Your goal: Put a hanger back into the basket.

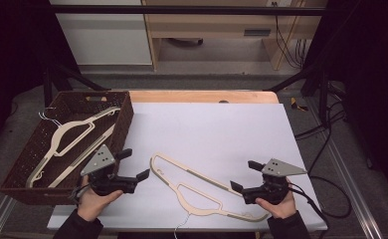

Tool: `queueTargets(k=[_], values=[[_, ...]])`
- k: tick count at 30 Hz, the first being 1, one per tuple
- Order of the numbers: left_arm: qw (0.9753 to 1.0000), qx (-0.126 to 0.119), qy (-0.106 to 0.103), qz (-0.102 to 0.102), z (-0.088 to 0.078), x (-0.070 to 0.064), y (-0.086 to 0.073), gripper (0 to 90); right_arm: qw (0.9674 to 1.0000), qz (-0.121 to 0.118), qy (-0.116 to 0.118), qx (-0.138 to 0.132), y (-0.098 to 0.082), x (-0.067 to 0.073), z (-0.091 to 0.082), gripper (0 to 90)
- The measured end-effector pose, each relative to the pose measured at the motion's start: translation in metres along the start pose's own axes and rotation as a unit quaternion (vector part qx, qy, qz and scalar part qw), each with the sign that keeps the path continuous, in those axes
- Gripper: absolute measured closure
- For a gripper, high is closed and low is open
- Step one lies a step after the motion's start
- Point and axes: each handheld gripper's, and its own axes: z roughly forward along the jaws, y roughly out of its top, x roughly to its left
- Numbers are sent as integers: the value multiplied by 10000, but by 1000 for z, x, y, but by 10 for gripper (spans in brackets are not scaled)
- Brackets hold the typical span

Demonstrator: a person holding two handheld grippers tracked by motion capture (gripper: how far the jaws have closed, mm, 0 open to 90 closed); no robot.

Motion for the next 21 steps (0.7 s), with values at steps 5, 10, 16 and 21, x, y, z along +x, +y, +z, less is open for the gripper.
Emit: queueTargets(k=[5, 10, 16, 21], values=[[9996, 265, -68, 28, 9, -3, -16, 81, 9996, -151, 187, 154, 1, 13, 11, 76], [9991, 409, -123, 9, 15, -2, -24, 79, 9983, -292, 386, 340, -1, 25, 23, 90], [9985, 537, -135, 51, 18, -3, -29, 79, 9941, -470, 739, 641, -7, 40, 38, 160], [9980, 609, -164, 52, 21, -3, -32, 80, 9875, -635, 1084, 952, -14, 55, 55, 248]])
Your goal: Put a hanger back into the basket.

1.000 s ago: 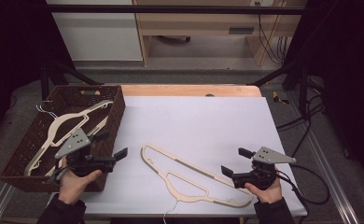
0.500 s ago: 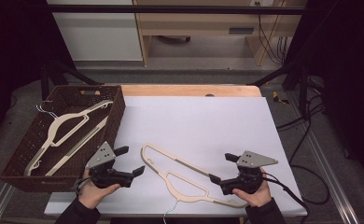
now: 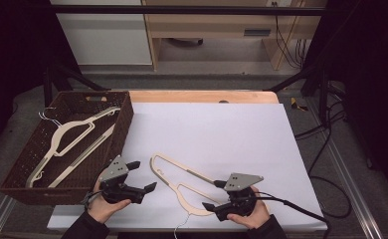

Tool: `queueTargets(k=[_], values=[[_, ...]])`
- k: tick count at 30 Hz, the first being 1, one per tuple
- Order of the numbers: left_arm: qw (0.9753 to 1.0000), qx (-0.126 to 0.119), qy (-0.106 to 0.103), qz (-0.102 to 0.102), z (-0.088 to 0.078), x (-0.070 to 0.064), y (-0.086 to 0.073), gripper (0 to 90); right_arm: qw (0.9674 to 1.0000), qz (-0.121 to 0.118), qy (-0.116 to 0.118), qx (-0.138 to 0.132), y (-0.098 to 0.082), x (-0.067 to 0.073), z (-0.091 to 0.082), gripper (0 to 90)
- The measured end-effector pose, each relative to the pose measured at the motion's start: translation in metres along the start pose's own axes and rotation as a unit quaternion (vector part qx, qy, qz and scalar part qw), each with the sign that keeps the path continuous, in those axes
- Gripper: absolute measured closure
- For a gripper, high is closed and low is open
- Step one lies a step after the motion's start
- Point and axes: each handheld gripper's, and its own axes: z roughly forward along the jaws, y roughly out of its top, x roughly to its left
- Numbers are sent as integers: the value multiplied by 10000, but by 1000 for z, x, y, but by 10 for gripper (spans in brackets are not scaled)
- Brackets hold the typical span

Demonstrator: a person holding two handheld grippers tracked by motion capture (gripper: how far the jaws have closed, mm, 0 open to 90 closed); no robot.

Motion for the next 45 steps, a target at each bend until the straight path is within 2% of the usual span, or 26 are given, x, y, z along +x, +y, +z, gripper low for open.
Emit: queueTargets(k=[3, 8, 11, 20, 23, 25, 31, 33, 35, 37, 41, 43, 45], values=[[10000, 27, -15, 16, 1, 0, -1, 80, 9997, -92, 106, 213, -3, 5, 11, 286], [10000, 90, -19, 35, 3, 0, -2, 81, 9986, -153, 302, 413, -7, 12, 27, 374], [9999, 100, -21, 29, 4, 0, -3, 81, 9976, -185, 288, 595, -12, 14, 36, 405], [9999, 136, -15, 42, 6, -1, -4, 83, 9936, -463, 349, 972, -19, 18, 48, 565], [9999, 146, -16, 42, 6, 0, -4, 84, 9933, -497, 378, 976, -19, 19, 48, 648], [9999, 152, -19, 43, 7, -1, -4, 84, 9931, -600, 337, 952, -19, 19, 48, 694], [9998, 185, -47, 60, 9, -3, -5, 85, 9923, -694, 358, 959, -20, 18, 48, 700], [9997, 213, -52, 83, 9, -3, -5, 85, 9921, -708, 438, 940, -20, 18, 48, 649], [9997, 211, -49, 78, 10, -3, -6, 85, 9919, -691, 460, 961, -20, 16, 46, 568], [9998, 188, -54, 67, 9, -4, -6, 85, 9928, -656, 349, 944, -19, 13, 38, 552], [9998, 173, -47, 61, 8, -4, -5, 86, 9967, -400, -35, 704, -23, -1, 10, 511], [9998, 177, -47, 70, 9, -4, -6, 86, 9970, -299, -211, 675, -30, -7, -7, 539], [9998, 200, -55, 72, 10, -4, -6, 86, 9971, -260, -253, 672, -38, -10, -19, 572]])
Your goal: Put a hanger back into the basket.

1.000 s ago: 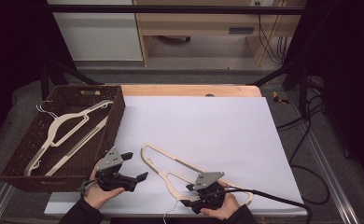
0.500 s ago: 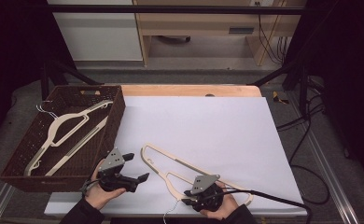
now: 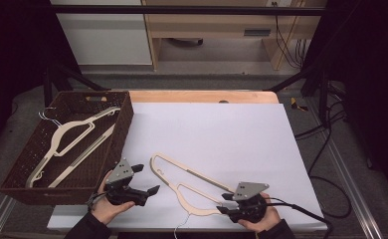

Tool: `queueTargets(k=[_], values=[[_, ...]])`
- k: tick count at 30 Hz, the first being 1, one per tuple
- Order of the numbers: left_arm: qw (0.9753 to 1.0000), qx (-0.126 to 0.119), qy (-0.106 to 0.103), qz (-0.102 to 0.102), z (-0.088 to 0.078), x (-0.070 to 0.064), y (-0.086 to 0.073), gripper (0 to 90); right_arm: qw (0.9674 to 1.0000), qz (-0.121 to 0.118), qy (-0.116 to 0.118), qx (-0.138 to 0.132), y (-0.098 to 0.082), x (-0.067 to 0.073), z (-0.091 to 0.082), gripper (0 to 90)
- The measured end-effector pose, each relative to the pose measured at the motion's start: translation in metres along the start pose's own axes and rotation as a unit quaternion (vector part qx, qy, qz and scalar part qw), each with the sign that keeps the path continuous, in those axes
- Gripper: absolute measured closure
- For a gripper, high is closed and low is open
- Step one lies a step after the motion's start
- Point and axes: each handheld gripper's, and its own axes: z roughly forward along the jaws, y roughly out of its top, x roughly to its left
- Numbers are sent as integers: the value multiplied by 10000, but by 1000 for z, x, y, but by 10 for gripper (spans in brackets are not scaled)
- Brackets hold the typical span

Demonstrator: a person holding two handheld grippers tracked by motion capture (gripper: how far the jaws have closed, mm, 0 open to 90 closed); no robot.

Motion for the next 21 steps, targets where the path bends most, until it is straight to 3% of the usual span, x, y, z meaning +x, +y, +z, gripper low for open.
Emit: queueTargets(k=[4, 11, 15, 21], values=[[10000, 45, -24, 29, 2, -1, -1, 86, 9998, 61, 102, 160, -16, 0, -7, 636], [10000, 34, -43, 37, 2, -2, -1, 86, 9987, 92, 306, 386, -24, -2, -3, 724], [10000, 44, -63, 53, 3, -2, -1, 86, 9989, -69, 243, 402, -25, -1, -2, 748], [9998, 90, -118, 123, 8, -5, -1, 86, 9979, -415, 351, 347, -26, -3, -2, 789]])
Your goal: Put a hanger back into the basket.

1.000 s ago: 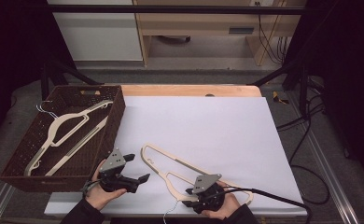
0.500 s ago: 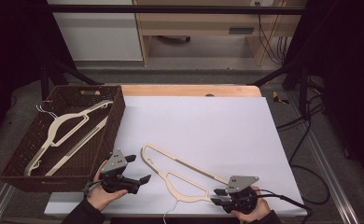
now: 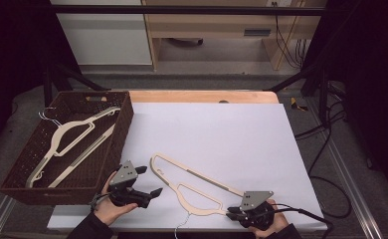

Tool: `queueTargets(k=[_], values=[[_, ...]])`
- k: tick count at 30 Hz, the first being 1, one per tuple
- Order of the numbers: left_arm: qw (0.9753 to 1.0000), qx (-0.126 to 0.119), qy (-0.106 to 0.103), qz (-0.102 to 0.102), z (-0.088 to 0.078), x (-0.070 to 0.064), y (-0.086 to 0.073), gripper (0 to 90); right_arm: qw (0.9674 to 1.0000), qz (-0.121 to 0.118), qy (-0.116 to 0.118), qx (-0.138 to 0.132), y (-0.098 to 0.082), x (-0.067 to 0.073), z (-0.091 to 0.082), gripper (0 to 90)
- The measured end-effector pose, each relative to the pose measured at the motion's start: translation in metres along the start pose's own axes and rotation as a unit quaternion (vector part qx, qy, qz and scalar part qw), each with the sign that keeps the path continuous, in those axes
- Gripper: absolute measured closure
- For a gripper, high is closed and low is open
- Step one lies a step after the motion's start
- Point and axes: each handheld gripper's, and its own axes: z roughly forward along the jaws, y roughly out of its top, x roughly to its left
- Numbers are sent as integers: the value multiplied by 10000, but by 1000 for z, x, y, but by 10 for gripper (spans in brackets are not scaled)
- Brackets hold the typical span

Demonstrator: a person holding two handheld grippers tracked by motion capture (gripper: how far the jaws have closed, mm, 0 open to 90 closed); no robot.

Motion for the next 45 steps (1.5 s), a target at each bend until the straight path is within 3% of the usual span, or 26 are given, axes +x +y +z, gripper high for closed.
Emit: queueTargets(k=[5, 10, 17, 19, 27, 28, 29, 31, 32, 33, 34, 36, 37, 38, 43, 44, 45], values=[[9997, 84, -126, 166, 5, -3, 0, 88, 9998, -5, 217, -44, 1, -4, -3, 794], [9983, 224, -295, 461, 13, -9, 0, 95, 9995, 80, 283, -136, 2, -6, -8, 794], [9930, 491, -512, 946, 30, -22, -1, 107, 9986, 202, 384, -290, 5, -8, -13, 795], [9892, 623, -566, 1201, 35, -25, -2, 110, 9982, 245, 411, -370, 6, -9, -15, 795], [9769, 859, -685, 1834, 53, -34, -1, 159, 9975, 313, 469, -424, 7, -10, -18, 795], [9747, 871, -682, 1944, 55, -36, 0, 164, 9975, 318, 470, -409, 7, -10, -17, 795], [9706, 938, -670, 2113, 56, -37, 1, 169, 9976, 329, 467, -401, 7, -10, -17, 795], [9684, 918, -732, 2199, 60, -42, 2, 174, 9976, 327, 453, -409, 7, -10, -17, 797], [9652, 971, -737, 2313, 62, -44, 2, 176, 9976, 325, 454, -411, 7, -10, -17, 797], [9647, 966, -761, 2327, 64, -46, 2, 178, 9975, 340, 462, -401, 7, -10, -17, 798], [9598, 1047, -736, 2498, 65, -47, 3, 178, 9976, 339, 457, -400, 7, -11, -17, 798], [9598, 1011, -765, 2503, 68, -51, 1, 182, 9974, 350, 472, -411, 7, -11, -17, 798], [9555, 1094, -760, 2630, 68, -50, 2, 184, 9973, 373, 469, -423, 7, -11, -18, 798], [9577, 1046, -780, 2566, 68, -51, 1, 185, 9973, 384, 471, -415, 7, -11, -18, 797], [9619, 894, -778, 2465, 62, -49, 2, 204, 9974, 373, 490, -375, 7, -11, -17, 798], [9621, 876, -796, 2456, 61, -49, 2, 210, 9973, 392, 485, -388, 7, -11, -17, 798], [9598, 928, -783, 2530, 61, -49, 3, 213, 9971, 410, 493, -412, 7, -11, -18, 798]])
